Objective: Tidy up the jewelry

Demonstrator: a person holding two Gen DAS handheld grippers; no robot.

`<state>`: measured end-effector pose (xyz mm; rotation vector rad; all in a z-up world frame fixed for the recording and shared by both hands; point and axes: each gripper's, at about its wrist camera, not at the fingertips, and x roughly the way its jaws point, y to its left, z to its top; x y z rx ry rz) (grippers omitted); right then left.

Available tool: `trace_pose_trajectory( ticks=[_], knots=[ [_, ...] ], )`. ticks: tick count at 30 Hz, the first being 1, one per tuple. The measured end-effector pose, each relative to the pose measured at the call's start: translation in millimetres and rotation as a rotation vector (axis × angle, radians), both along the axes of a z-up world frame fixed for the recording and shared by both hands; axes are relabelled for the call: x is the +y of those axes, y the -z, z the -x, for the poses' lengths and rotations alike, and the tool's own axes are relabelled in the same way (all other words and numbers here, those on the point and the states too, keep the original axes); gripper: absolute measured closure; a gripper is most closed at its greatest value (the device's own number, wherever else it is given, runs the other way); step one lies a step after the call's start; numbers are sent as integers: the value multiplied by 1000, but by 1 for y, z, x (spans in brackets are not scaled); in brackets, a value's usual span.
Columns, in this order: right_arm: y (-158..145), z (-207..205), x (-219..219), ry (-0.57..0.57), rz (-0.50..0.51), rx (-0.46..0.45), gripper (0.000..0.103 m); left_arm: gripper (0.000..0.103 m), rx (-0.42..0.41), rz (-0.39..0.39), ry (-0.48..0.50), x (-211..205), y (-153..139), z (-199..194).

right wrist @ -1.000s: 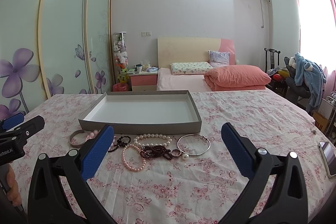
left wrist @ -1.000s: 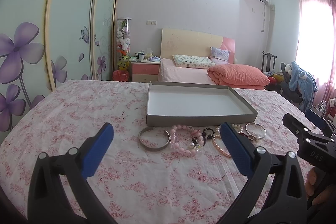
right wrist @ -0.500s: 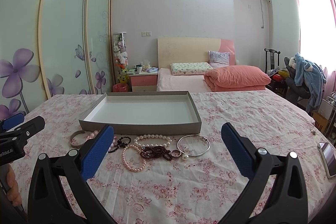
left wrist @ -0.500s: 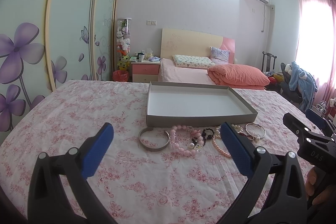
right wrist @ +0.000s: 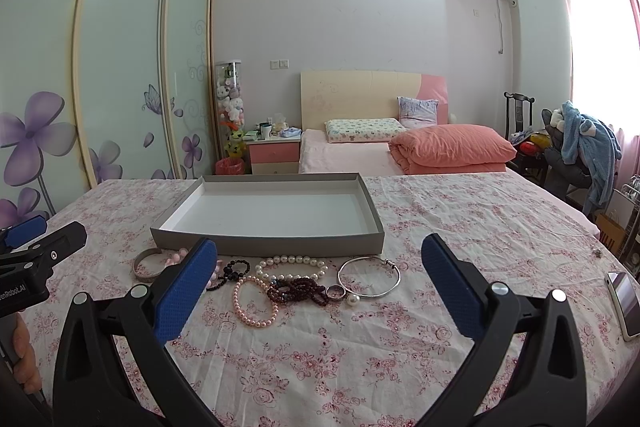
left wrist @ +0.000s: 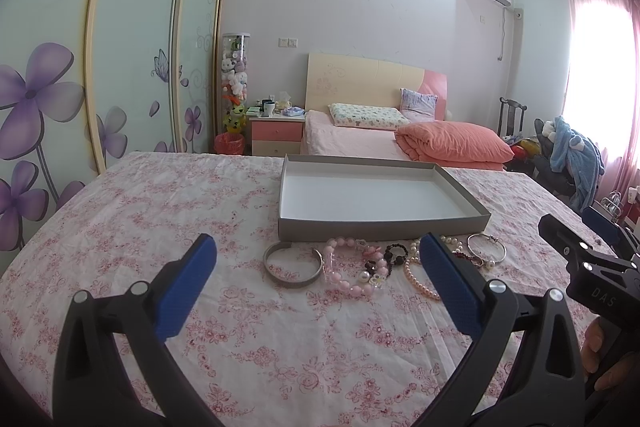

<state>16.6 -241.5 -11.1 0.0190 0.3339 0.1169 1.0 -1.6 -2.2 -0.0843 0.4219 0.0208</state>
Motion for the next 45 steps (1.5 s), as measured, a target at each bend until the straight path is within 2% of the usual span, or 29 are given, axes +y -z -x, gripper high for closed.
trace_pose_trajectory(
  ticks=[28,31,36,39,45],
  knots=[
    [3,-1,2,0,0,6,2,4,8,-1,-2,-4,5,2],
    [8,-3,0,2,-2,15,2,4,18,-7,-5,-3,13,-2],
    [17,-18,-12,26,-16,71,2,4,73,-45,-21,2,18,-15],
    [24,-36,-22,57,-3,132,2,4,147,-58,-26,8,26,-31],
    [45,-87,-47,90,-18,329,7,4,293,-39,-4,21,46,-64]
  ],
)
